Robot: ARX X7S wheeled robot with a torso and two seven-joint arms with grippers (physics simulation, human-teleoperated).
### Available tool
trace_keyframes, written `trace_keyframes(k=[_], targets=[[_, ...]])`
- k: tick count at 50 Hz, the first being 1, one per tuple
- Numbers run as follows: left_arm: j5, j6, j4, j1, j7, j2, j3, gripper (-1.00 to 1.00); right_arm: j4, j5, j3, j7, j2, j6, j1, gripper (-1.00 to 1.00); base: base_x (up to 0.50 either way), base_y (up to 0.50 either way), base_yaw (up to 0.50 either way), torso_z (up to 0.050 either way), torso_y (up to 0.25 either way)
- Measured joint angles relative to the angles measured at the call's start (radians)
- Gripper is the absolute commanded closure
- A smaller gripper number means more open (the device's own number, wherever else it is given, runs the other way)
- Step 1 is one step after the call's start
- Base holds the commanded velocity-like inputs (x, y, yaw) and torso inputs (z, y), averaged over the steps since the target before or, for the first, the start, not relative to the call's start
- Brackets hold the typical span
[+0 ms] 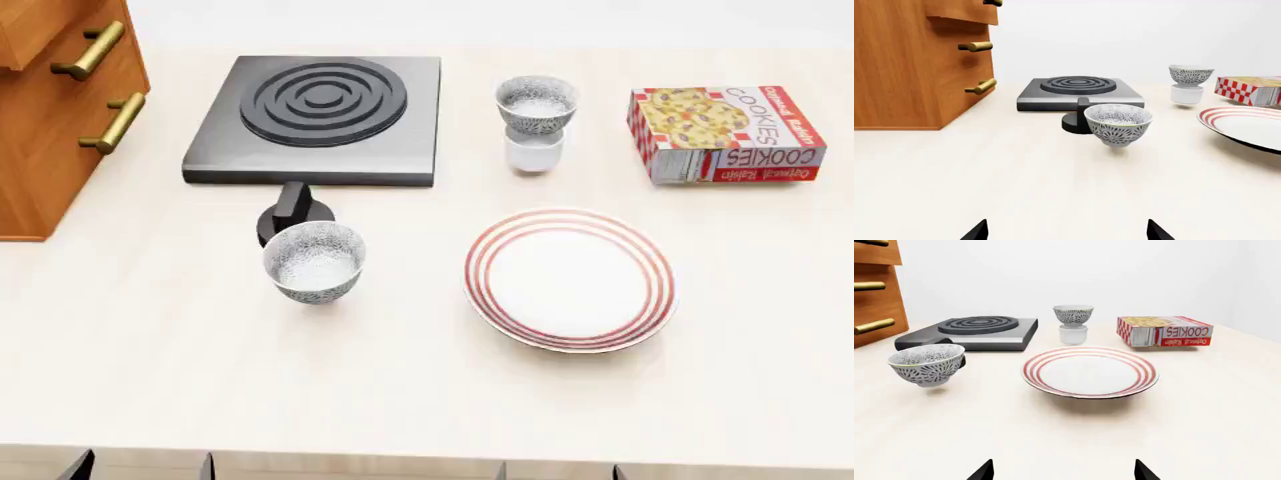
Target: Pick the akita bowl on the ramekin and place it on the plate.
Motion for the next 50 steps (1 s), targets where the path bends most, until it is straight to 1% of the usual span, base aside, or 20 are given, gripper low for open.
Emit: trace_keyframes(k=[6, 10, 18, 28, 35, 41, 50], targets=[[-0.004, -0.001, 0.02, 0.004, -0.017, -0.011, 0.011, -1.0, 0.007, 0.008, -0.007, 0.019, 0.01, -0.018, 0.001, -1.0, 0.0, 0.0, 0.0, 0.0, 0.0], [0.0, -0.012, 0.072, 0.019, -0.035, -0.022, 0.021, -1.0, -0.047, 0.029, -0.012, 0.029, 0.021, -0.005, -0.014, -1.0, 0.0, 0.0, 0.0, 0.0, 0.0], [-0.011, -0.055, 0.261, 0.077, -0.058, -0.047, 0.036, -1.0, -0.253, 0.068, -0.017, 0.056, 0.044, 0.047, -0.071, -1.0, 0.0, 0.0, 0.0, 0.0, 0.0], [-0.056, -0.11, 0.491, 0.136, -0.084, -0.075, 0.02, -1.0, -0.503, 0.114, -0.022, 0.089, 0.071, 0.113, -0.138, -1.0, 0.0, 0.0, 0.0, 0.0, 0.0], [-0.076, -0.128, 0.607, 0.168, -0.102, -0.091, 0.008, -1.0, -0.634, 0.111, -0.037, 0.112, 0.089, 0.14, -0.173, -1.0, 0.02, 0.0, 0.0, 0.0, 0.0], [-0.093, -0.139, 0.652, 0.18, -0.113, -0.102, 0.004, -1.0, -0.7, 0.112, -0.047, 0.128, 0.102, 0.163, -0.189, -1.0, 0.5, 0.0, 0.0, 0.0, 0.0], [-0.11, -0.145, 0.679, 0.187, -0.127, -0.113, 0.013, -1.0, -0.738, 0.092, -0.067, 0.152, 0.12, 0.187, -0.192, -1.0, 0.5, 0.0, 0.0, 0.0, 0.0]])
